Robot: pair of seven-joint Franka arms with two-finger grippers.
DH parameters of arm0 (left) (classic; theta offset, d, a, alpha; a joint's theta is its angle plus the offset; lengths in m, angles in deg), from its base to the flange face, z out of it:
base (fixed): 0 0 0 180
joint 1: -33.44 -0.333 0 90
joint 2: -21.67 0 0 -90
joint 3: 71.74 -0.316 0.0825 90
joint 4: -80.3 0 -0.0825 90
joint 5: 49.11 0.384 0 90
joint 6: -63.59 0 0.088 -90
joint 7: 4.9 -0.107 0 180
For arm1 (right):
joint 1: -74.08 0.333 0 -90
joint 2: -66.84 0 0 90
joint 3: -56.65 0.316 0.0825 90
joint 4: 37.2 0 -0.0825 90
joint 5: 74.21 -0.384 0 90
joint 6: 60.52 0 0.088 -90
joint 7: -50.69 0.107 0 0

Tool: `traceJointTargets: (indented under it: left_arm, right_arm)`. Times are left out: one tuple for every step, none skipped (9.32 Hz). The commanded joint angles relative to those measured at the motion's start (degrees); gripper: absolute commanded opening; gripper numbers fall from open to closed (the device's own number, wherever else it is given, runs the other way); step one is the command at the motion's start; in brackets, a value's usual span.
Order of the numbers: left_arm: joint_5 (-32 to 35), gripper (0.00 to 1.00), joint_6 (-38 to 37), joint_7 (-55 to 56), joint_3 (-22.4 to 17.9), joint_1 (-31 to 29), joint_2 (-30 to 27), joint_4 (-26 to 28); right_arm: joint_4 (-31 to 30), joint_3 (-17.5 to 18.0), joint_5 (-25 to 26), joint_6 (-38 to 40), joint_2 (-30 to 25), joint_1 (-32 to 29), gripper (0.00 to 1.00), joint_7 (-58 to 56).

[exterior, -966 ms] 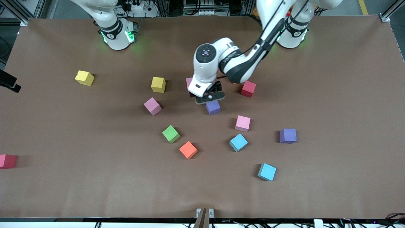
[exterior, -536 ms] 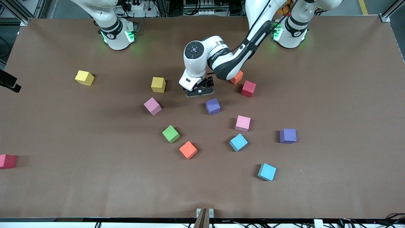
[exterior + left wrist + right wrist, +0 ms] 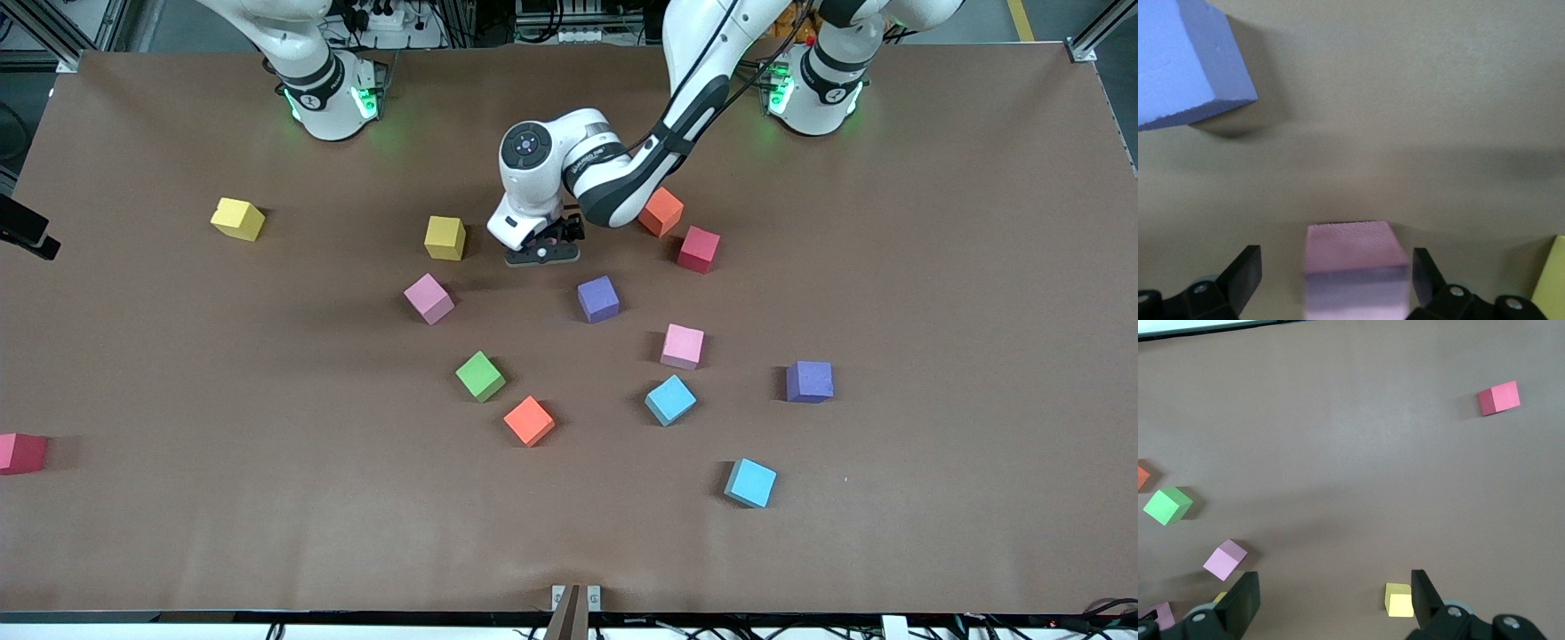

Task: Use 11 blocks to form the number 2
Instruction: 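Lower the left gripper onto the pink cube and close it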

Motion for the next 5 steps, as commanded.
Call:
traceJointTargets:
  left_arm:
    - [1.08, 1.00, -0.31, 0.77, -0.38, 0.60, 1.80, -2.88]
    - [1.08, 1.00, -0.31, 0.94, -0.46, 0.87, 1.90, -3.15]
    - [0.90, 1.00, -0.31, 0.95, -0.47, 0.87, 1.81, -3.06]
    - [0.47, 1.00, -0.31, 1.03, -0.47, 0.96, 1.90, -3.06]
    - [0.46, 1.00, -0.31, 1.29, -0.38, 1.04, 1.90, -2.80]
  right_arm:
    - [-0.37, 0.68, -0.55, 0.33, -0.84, -0.80, 1.00, 0.26]
    - [-0.37, 0.77, -0.47, 0.33, -0.84, -0.80, 1.00, 0.26]
    - [-0.37, 0.69, -0.47, 0.33, -0.84, -0.80, 1.00, 0.26]
    - [-0.37, 0.68, -0.47, 0.33, -0.84, -0.80, 1.00, 0.26]
    - [-0.37, 0.60, -0.47, 0.33, -0.84, -0.80, 1.00, 0.26]
